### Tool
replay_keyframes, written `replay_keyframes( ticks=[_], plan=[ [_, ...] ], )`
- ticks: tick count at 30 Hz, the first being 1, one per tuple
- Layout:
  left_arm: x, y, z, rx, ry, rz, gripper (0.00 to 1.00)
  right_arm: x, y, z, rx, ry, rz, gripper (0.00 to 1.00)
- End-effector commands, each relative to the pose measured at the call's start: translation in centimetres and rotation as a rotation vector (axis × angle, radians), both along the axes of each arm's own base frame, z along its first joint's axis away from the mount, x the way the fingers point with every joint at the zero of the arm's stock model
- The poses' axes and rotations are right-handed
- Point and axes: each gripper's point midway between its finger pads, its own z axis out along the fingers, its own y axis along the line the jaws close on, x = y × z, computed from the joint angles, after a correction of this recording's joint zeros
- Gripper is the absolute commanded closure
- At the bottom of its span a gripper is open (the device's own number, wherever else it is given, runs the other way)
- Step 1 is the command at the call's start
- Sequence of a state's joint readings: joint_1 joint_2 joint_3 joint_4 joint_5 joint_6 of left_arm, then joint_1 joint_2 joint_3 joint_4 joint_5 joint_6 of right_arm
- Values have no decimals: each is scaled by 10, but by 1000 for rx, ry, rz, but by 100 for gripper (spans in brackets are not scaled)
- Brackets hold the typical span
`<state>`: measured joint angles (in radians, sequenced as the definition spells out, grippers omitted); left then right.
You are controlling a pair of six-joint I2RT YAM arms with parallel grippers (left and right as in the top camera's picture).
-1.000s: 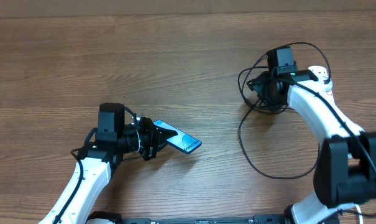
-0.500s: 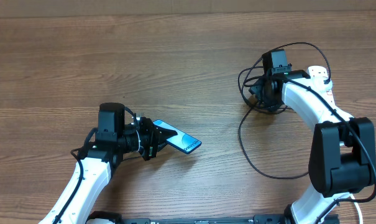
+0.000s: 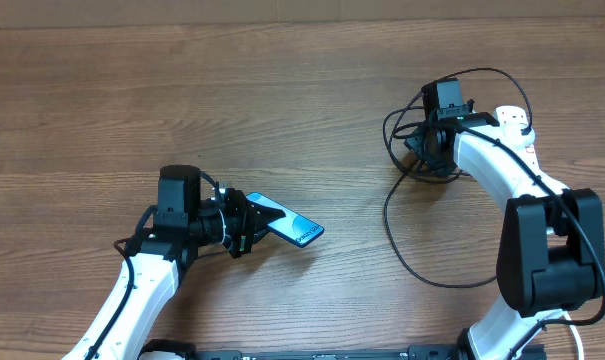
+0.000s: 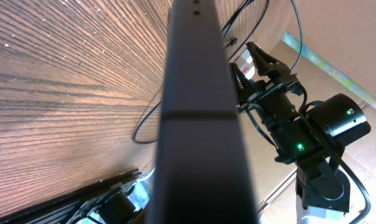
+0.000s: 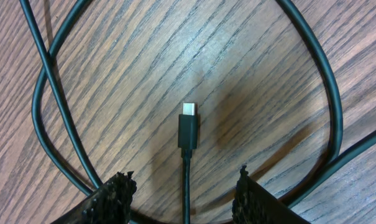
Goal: Plug charger to phone and switch on socket
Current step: 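Lower the right gripper and grasp the black USB-C connector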
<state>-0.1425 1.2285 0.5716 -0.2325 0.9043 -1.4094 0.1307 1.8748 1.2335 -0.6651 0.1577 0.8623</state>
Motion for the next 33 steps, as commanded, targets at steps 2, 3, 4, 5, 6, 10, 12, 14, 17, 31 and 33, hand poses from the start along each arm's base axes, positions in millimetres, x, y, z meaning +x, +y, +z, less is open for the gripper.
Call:
replay_keyframes(
  ticks=[2, 3, 4, 5, 6, 10, 12, 14, 17, 31, 33],
  plan=[
    [1, 0, 5, -8, -30, -11, 92, 10, -2, 7, -14, -32, 0, 45],
    [1, 0, 5, -8, -30, -11, 92, 10, -2, 5, -15, -29, 0, 45],
    [1, 0, 5, -9, -29, -11, 92, 10, -2, 2, -15, -22, 0, 45],
    [1, 0, 5, -9, -29, -11, 92, 8, -2, -3, -14, -5, 2, 45],
    [1, 0, 5, -9, -28, -10, 93, 7, -1, -7, -14, 6, 2, 45],
    [1, -1, 6, -13, -26, -12, 92, 4, -1, -19, -12, 37, 4, 45],
    [0, -2, 7, -21, -24, -19, 92, 4, 1, -21, -1, 39, 7, 46],
    [0, -2, 7, -21, -24, -19, 91, 4, 6, -21, 25, 41, 16, 46],
    [0, -1, 6, -17, -25, -16, 90, 1, 15, -23, 74, 56, 31, 46],
    [1, -1, 6, -11, -26, -11, 89, -16, 21, -31, 112, 134, 41, 56],
    [1, 0, 5, -9, -27, -10, 88, -18, 23, -32, 124, 141, 45, 58]
  ],
)
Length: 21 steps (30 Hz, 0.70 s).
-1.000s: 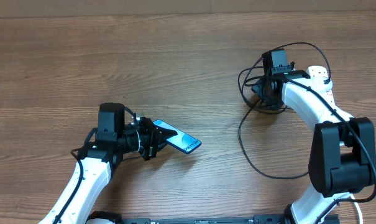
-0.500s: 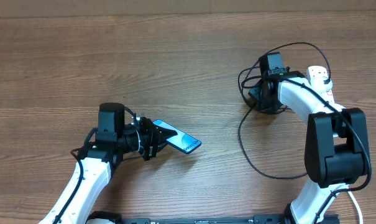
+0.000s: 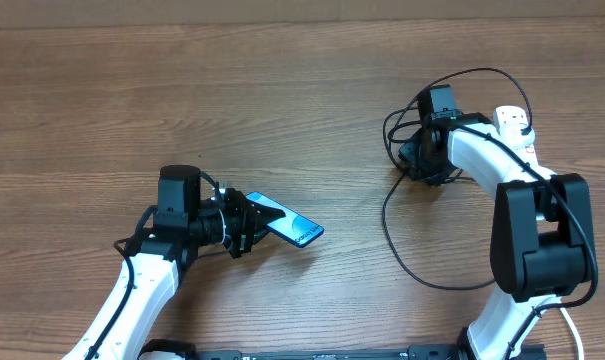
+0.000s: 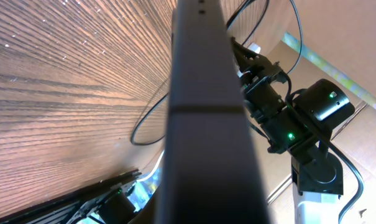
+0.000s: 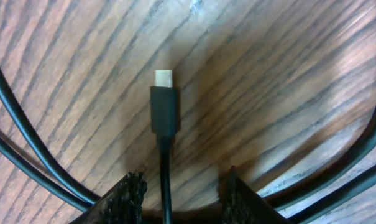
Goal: Plug charger to phone and switch on socket
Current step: 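Lower the right gripper and grasp the black USB-C connector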
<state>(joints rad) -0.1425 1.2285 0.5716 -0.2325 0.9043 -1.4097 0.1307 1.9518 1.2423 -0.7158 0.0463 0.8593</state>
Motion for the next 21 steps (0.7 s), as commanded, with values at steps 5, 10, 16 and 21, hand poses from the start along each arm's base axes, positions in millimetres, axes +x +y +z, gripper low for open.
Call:
replay_keyframes(
  ticks=[5, 10, 16, 21],
  plan=[
    [2, 0, 5, -7, -34, -13, 89, -6, 8, -3, 44, 30, 13, 62],
    [4, 2, 3, 13, -37, 4, 90, -8, 7, -3, 42, 38, 14, 72],
    [5, 3, 2, 19, -37, 8, 91, 4, 4, -1, 10, -10, 66, 77],
    [5, 3, 2, 19, -37, 9, 92, 13, -10, 1, -67, -51, 48, 82]
  ],
)
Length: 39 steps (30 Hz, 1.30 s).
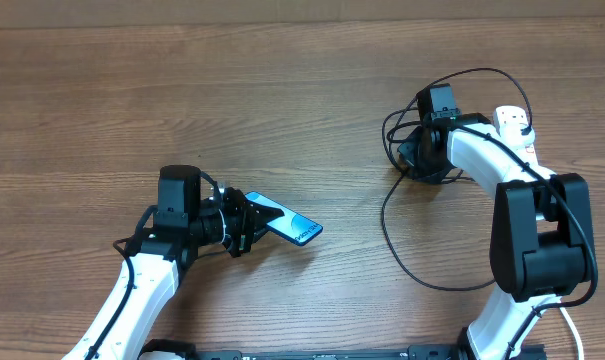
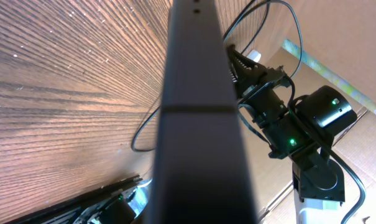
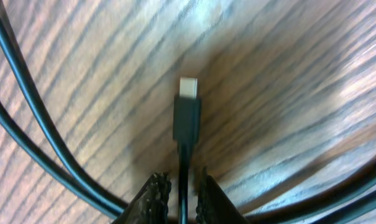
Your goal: Plug charger to phone and switch on socket
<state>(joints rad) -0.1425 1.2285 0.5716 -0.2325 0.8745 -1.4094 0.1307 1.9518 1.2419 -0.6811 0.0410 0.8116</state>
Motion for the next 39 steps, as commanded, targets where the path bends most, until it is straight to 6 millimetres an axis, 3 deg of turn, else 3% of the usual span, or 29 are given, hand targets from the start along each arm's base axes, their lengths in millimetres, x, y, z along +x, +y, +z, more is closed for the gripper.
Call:
replay_keyframes(
  ticks=[1, 10, 14, 22, 29, 35, 39],
  plan=[
    [2, 0, 5, -4, -33, -10, 92, 8, -14, 0, -80, -30, -5, 83],
    [2, 0, 5, -4, -33, -11, 91, 23, -19, 6, -111, -98, -12, 90],
    [2, 0, 5, -4, -33, -11, 91, 13, -11, 2, -67, -50, 4, 69],
    [2, 0, 5, -1, -34, -8, 90, -9, 6, -4, 30, 44, 32, 66],
    [2, 0, 5, -1, -33, -8, 90, -15, 17, -15, 92, 85, 44, 70],
    [2, 0, 5, -2, -33, -9, 90, -25, 16, -39, 86, 154, 38, 85],
    [2, 0, 5, -4, -33, -11, 91, -25, 14, -42, 78, 155, 36, 96]
  ],
)
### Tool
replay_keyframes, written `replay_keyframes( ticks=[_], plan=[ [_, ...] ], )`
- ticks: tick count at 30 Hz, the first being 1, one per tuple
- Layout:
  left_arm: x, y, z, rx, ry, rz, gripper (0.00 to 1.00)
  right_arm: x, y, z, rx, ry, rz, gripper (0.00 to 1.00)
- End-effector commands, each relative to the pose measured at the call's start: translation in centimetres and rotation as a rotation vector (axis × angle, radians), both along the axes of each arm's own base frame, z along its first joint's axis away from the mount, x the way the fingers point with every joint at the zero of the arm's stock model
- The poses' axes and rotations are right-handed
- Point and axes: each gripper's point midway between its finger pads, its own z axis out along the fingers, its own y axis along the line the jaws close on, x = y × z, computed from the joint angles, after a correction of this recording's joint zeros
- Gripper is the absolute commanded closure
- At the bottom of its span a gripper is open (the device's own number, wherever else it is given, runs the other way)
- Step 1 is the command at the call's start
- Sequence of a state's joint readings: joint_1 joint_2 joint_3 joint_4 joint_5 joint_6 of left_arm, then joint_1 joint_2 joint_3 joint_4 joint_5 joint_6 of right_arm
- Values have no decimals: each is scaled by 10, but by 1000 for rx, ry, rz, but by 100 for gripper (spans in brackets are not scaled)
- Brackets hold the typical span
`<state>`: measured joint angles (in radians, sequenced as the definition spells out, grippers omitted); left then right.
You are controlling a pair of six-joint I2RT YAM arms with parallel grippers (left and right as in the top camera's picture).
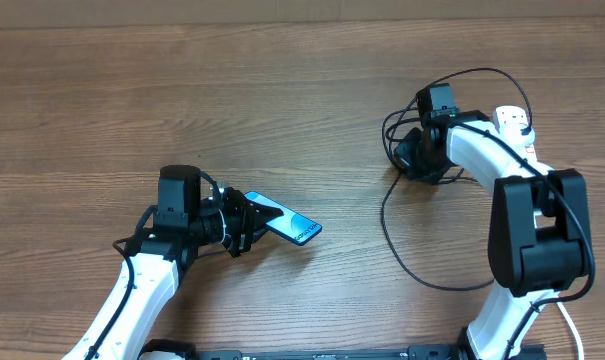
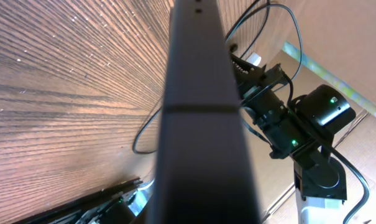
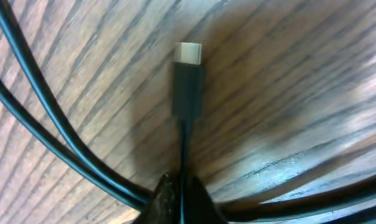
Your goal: Plug charger to phone and switch on socket
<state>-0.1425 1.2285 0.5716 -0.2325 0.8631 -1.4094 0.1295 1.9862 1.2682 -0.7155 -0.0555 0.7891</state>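
Observation:
My left gripper (image 1: 244,228) is shut on a dark phone (image 1: 284,224) with a blue screen, held tilted just above the table at the lower left. The phone's edge (image 2: 200,118) fills the left wrist view. The black charger cable's USB-C plug (image 3: 188,81) lies on the wood, and my right gripper (image 3: 183,186) is shut on the cable just behind the plug. In the overhead view the right gripper (image 1: 407,156) sits among the cable loops (image 1: 402,235). The white socket (image 1: 514,122) is at the right edge, partly hidden by the arm.
Black cable loops (image 3: 45,118) lie on both sides of the plug and trail toward the table's front. The right arm (image 2: 287,124) shows in the left wrist view beyond the phone. A cardboard wall borders the far side.
The right gripper's fingers have closed from a narrow gap onto the cable behind the plug. The left gripper still holds the phone in the same place.
The right gripper hung open above the USB-C plug while the left held the phone. It then stood lower, fingers on both sides of the cable, then narrowed, and is now shut on it. The phone has stayed put throughout.

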Motion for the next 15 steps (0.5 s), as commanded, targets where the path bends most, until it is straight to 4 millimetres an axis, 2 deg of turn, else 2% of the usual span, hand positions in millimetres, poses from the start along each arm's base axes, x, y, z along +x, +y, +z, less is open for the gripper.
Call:
replay_keyframes(
  ticks=[1, 5, 8, 11, 15],
  plan=[
    [1, -1, 6, -13, -31, -18, 91, -19, -3, -34, -15, 99, -1, 96],
    [1, -1, 6, -13, -32, -19, 93, -9, -15, -29, -83, 68, 12, 96],
    [0, -2, 7, -18, -31, -22, 95, 6, -17, -15, -107, 28, 68, 96],
    [0, -2, 7, -18, -32, -23, 96, 24, -16, 9, -120, -9, 110, 96],
    [0, -4, 10, -24, -62, -46, 96, 45, -15, 55, -130, -58, 138, 96]
  ],
)
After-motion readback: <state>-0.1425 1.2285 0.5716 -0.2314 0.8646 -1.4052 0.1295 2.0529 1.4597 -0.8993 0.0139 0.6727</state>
